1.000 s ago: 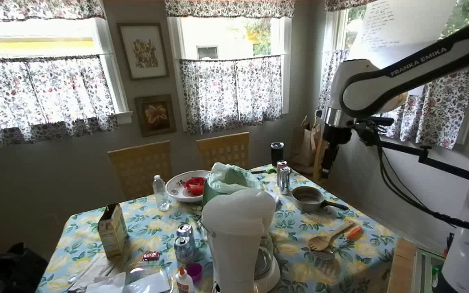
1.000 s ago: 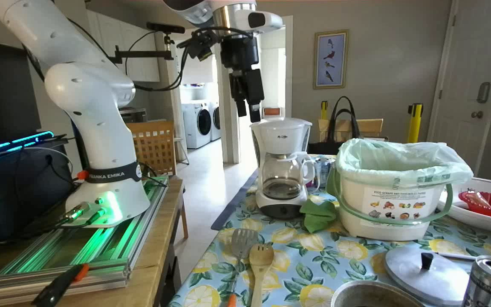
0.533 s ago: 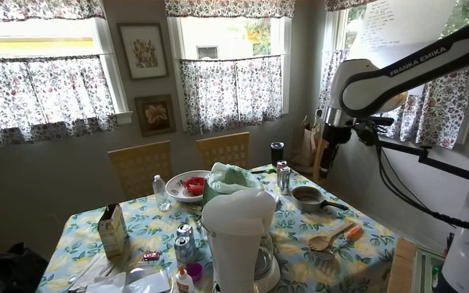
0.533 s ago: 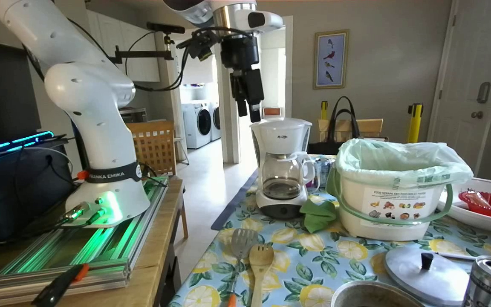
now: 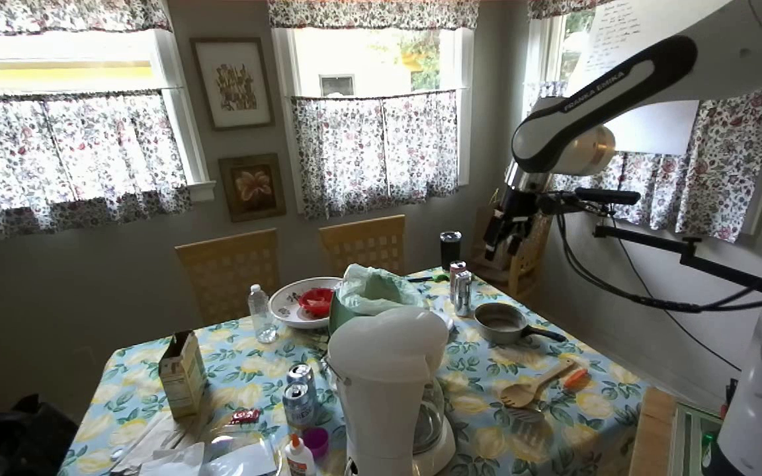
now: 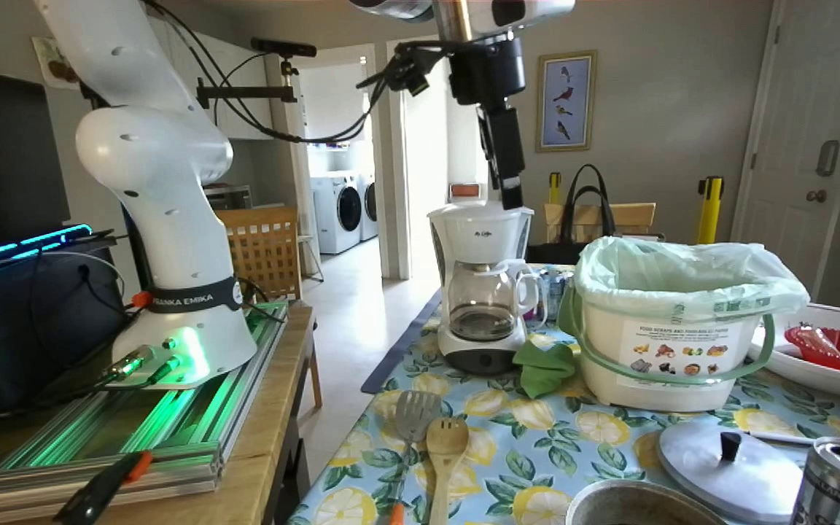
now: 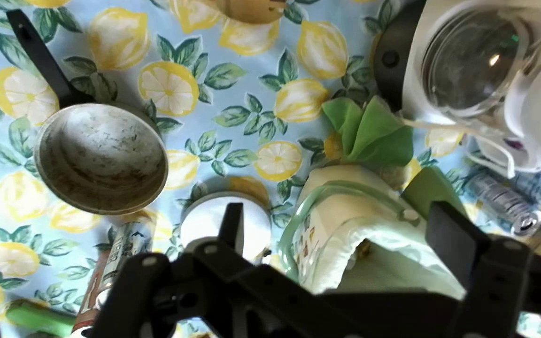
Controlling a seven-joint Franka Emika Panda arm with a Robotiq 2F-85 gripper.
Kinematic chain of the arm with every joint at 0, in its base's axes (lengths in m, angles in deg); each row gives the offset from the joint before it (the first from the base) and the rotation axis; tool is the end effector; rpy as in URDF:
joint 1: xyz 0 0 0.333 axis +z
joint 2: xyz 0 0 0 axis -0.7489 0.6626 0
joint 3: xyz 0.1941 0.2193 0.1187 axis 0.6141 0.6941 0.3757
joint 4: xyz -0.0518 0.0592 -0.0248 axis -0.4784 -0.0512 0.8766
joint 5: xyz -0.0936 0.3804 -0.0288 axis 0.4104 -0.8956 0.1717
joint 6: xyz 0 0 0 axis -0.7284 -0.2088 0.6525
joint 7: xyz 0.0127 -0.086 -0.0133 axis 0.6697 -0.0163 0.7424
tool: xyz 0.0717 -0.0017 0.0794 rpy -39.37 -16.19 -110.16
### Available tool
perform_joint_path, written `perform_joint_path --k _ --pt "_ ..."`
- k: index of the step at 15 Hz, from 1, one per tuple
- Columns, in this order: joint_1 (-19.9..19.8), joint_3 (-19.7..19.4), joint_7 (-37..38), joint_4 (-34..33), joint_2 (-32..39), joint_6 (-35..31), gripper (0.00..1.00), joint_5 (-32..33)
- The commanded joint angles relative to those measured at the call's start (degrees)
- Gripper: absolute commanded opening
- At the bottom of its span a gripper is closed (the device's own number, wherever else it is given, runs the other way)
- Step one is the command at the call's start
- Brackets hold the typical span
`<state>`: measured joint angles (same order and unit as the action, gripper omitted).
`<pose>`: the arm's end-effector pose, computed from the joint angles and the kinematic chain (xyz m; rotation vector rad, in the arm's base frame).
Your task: Put the can into the bin
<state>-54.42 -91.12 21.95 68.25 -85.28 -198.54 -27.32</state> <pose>0.4117 -0.2009 0.4202 -2.9864 0.3559 -0.3152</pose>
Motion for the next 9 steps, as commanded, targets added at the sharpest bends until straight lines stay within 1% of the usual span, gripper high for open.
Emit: perform_joint_path --k 1,2,5,9 --pt "-1.7 0.1 0.7 -9.9 10.6 -2.2 1.00 -3.1" --pt "-2.2 1.3 -0.3 -4.5 4.9 -1.4 1.00 -1.5" --pt "-3.2 1.5 -0.1 -8.5 9.4 -1.8 1.00 -1.7" --pt "-3.2 1.5 0.1 -9.0 10.0 -1.8 1.00 -1.7"
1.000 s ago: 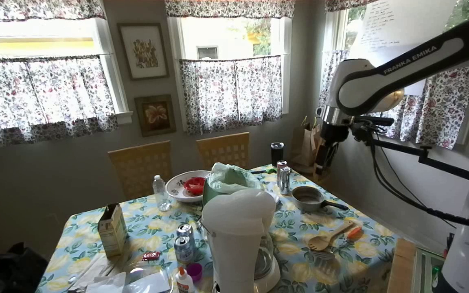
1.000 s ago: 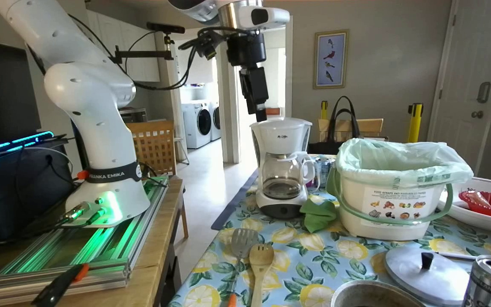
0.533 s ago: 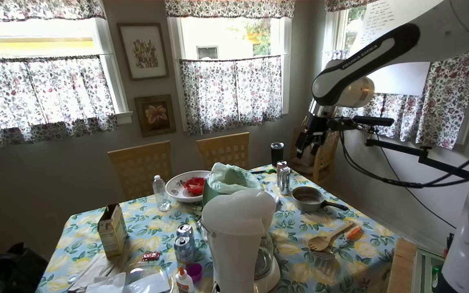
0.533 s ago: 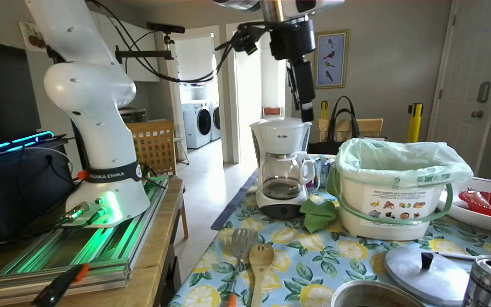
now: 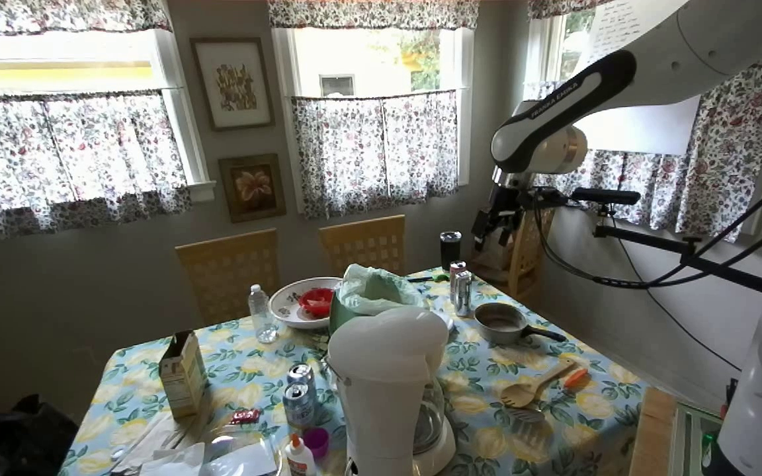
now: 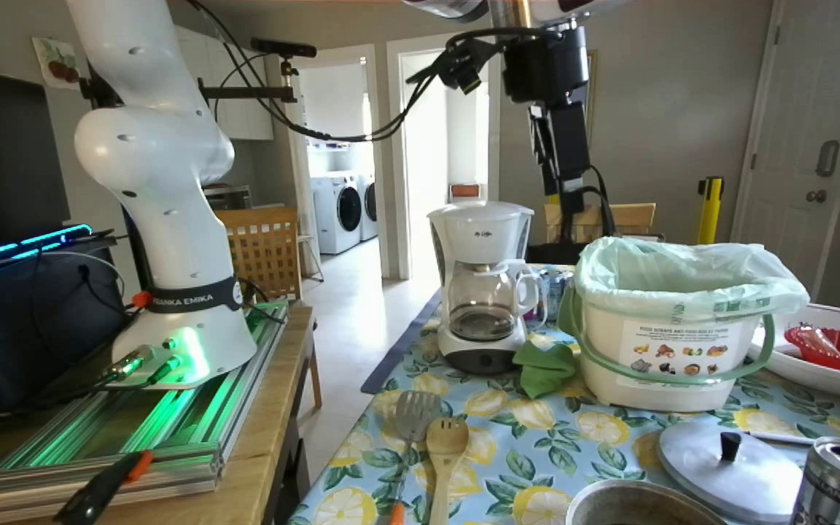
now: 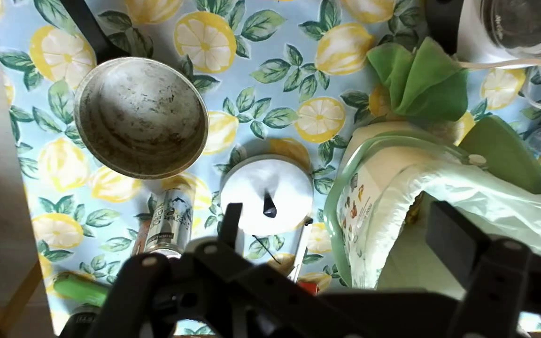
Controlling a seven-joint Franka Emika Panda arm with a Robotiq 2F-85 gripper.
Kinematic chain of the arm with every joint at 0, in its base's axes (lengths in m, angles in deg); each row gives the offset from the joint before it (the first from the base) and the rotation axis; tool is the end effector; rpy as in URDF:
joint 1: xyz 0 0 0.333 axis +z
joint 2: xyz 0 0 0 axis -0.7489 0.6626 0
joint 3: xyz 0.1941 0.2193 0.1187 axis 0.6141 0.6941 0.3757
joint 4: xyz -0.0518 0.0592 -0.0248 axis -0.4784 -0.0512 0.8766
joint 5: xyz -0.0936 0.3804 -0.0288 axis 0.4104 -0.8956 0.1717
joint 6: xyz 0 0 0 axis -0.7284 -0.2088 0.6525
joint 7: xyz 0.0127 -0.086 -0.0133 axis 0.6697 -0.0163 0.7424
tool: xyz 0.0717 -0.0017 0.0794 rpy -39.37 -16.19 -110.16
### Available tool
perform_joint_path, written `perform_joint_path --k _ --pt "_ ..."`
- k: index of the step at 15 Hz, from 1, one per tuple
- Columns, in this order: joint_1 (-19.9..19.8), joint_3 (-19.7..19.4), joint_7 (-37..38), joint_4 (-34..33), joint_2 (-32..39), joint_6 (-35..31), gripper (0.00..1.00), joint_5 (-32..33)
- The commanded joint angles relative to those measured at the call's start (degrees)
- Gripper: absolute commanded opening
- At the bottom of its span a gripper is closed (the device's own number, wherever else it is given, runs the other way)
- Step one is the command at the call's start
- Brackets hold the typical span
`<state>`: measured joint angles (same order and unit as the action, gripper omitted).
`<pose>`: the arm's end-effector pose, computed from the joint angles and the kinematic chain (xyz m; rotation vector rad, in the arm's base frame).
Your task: Put the can into the bin
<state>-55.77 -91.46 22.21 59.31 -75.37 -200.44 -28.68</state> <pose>0.4537 -0.2386 0.4175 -3.0228 0.4510 -0.3394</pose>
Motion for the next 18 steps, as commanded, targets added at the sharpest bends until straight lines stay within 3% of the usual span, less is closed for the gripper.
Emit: perform_joint_path --k 1,8,9,11,16,18 --pt "-1.9 1.9 -0.2 -0.1 0.1 0.1 1.00 -0.3" --pt "-1.9 1.9 -0.2 -0.1 0.1 0.1 1.00 -0.4" --pt "-2.3 2.4 2.5 -0.6 0.9 -0.9 1.00 1.4" --pt "-2.8 3.2 7.0 -3.2 4.7 -4.7 1.00 0.5" --pt "-4.5 3.7 16.2 -13.4 15.6 -3.4 1.00 2.9" --pt "-5.0 3.6 16.7 -17.5 19.6 -3.0 1.00 4.2"
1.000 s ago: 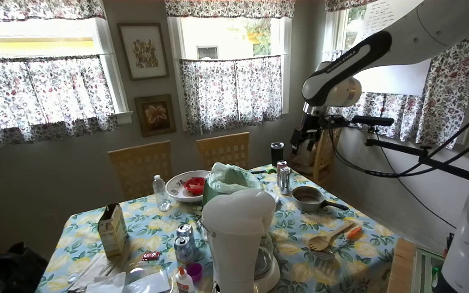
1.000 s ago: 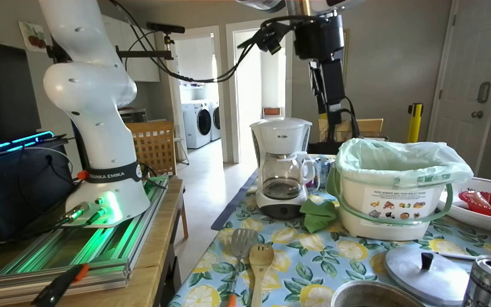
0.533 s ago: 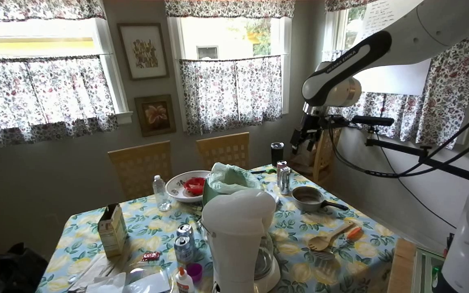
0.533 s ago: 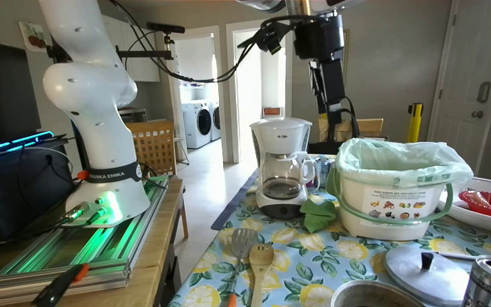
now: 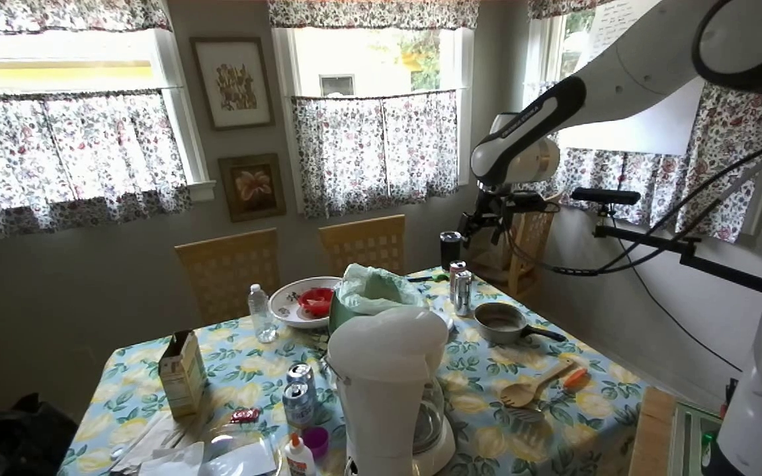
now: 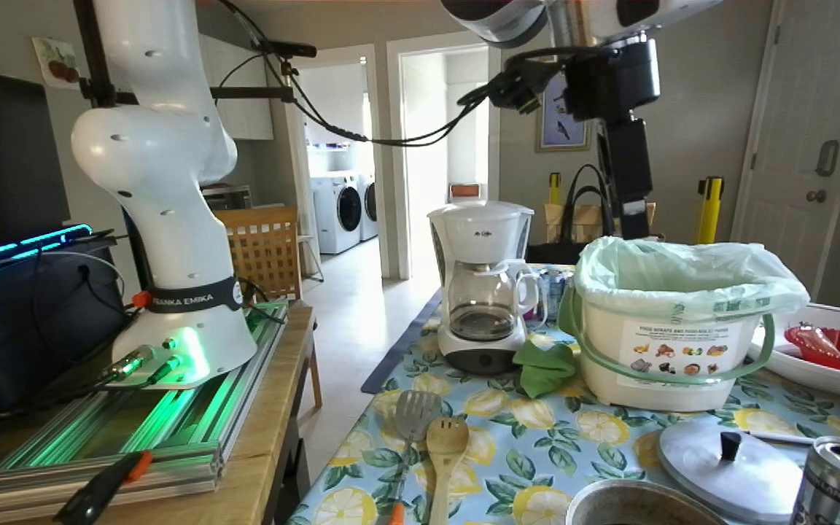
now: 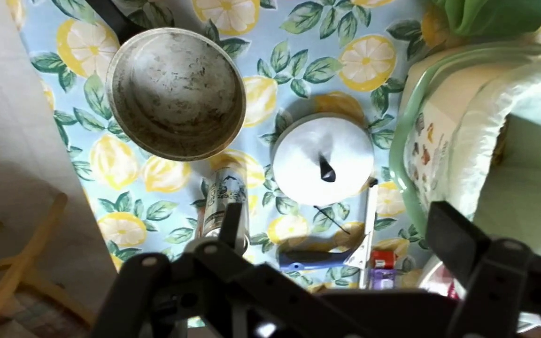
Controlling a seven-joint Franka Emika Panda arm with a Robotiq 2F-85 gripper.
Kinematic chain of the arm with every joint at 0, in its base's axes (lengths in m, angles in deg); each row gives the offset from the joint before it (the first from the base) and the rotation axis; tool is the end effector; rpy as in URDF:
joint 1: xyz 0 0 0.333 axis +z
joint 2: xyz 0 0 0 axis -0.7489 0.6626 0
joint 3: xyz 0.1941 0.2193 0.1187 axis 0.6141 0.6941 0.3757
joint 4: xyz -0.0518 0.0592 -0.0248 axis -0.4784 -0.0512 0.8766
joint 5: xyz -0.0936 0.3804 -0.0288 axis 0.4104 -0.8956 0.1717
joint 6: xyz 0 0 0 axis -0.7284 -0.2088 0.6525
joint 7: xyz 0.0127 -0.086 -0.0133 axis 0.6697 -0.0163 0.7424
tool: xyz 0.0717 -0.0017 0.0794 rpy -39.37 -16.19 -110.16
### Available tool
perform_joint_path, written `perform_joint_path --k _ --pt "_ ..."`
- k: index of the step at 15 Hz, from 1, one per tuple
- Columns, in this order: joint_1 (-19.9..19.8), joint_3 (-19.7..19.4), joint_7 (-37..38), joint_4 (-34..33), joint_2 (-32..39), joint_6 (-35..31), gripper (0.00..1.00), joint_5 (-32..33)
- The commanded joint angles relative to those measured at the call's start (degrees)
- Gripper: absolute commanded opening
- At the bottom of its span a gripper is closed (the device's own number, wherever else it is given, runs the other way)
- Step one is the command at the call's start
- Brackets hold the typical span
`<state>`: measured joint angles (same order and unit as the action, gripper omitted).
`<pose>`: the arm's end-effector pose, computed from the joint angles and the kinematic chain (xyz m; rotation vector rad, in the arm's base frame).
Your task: Put the can into the bin
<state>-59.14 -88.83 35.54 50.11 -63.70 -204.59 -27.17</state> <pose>0.5044 -0.2702 0.3962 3.0056 -0.8061 0.3603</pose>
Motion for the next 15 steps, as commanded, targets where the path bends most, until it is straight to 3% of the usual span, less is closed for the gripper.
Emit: perform_joint_path --k 1,6,11,15 --pt "-2.0 1.0 3.2 -10.4 9.7 1.3 1.00 2.9" --pt "-3.7 0.6 1.7 -19.2 17.9 1.8 1.00 7.1" --pt "-7.2 2.3 1.7 -25.0 24.0 6.0 1.00 2.9" --pt "-10.3 4.9 -0.9 -28.1 28.0 3.3 1.00 -0.1"
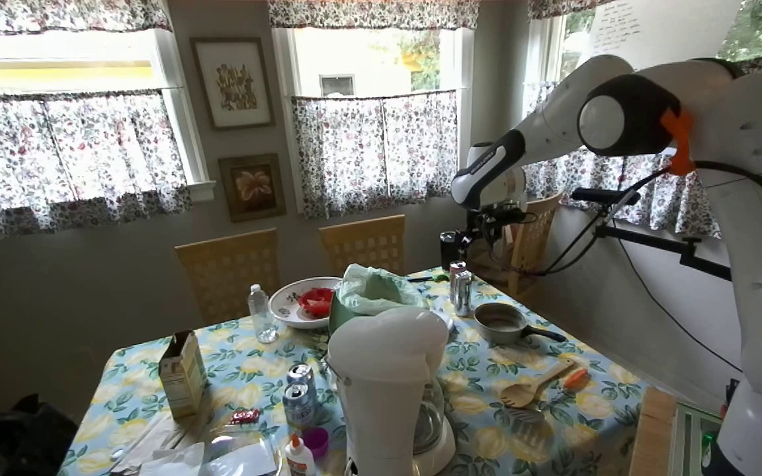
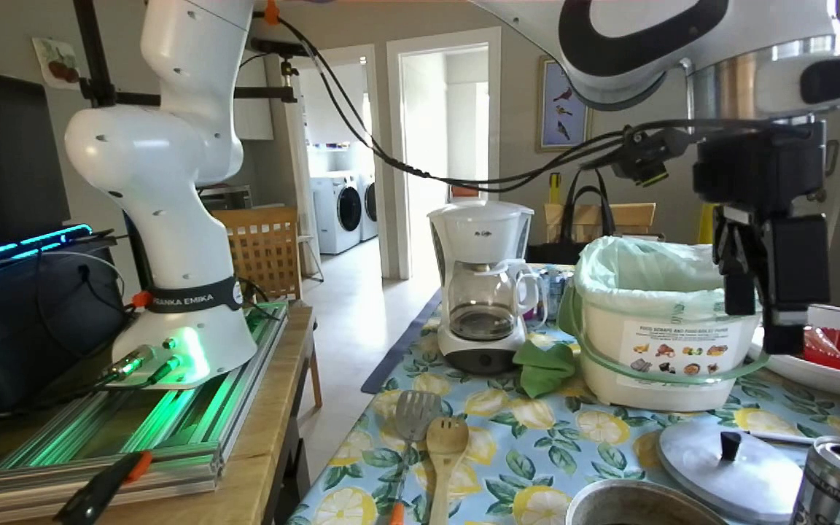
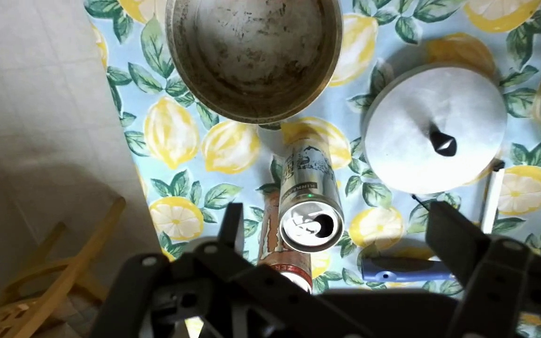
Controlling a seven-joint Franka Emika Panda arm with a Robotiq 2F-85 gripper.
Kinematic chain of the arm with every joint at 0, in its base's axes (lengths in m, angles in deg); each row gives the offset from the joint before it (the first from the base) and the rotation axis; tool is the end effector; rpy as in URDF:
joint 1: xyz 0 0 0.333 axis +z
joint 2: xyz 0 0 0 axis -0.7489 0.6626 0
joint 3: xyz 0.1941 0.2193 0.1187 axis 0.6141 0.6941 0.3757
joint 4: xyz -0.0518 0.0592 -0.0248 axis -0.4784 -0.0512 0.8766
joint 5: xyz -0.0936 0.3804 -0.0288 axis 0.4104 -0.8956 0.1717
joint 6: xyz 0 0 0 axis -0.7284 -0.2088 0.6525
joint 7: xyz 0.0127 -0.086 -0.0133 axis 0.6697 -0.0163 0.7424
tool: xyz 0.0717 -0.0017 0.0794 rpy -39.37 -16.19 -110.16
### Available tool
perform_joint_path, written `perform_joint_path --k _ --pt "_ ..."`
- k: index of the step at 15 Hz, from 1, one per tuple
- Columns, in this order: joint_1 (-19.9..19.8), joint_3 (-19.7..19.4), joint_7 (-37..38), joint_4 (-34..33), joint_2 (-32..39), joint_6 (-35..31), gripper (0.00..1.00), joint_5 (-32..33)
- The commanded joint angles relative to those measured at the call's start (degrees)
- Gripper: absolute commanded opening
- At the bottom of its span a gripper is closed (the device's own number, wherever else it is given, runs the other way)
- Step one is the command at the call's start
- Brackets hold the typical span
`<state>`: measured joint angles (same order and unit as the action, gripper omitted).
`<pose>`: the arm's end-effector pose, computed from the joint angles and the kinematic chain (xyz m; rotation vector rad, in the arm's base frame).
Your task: Put the can into the bin
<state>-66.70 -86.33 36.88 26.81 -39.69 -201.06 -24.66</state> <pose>0.5786 -0.3583 0.3223 2.8908 -0.8424 0.2028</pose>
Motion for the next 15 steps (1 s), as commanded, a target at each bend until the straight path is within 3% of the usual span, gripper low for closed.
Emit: perform_joint_path --k 1,8,15 --pt "-3.2 2.9 -3.0 -5.7 4.8 -0.8 1.00 -2.6" --pt "-5.8 5.6 -6.6 -10.2 10.8 -8.0 1.00 -2.4" --pt "-7.1 7.2 -9.7 -14.1 16.0 -9.3 1.00 -1.3"
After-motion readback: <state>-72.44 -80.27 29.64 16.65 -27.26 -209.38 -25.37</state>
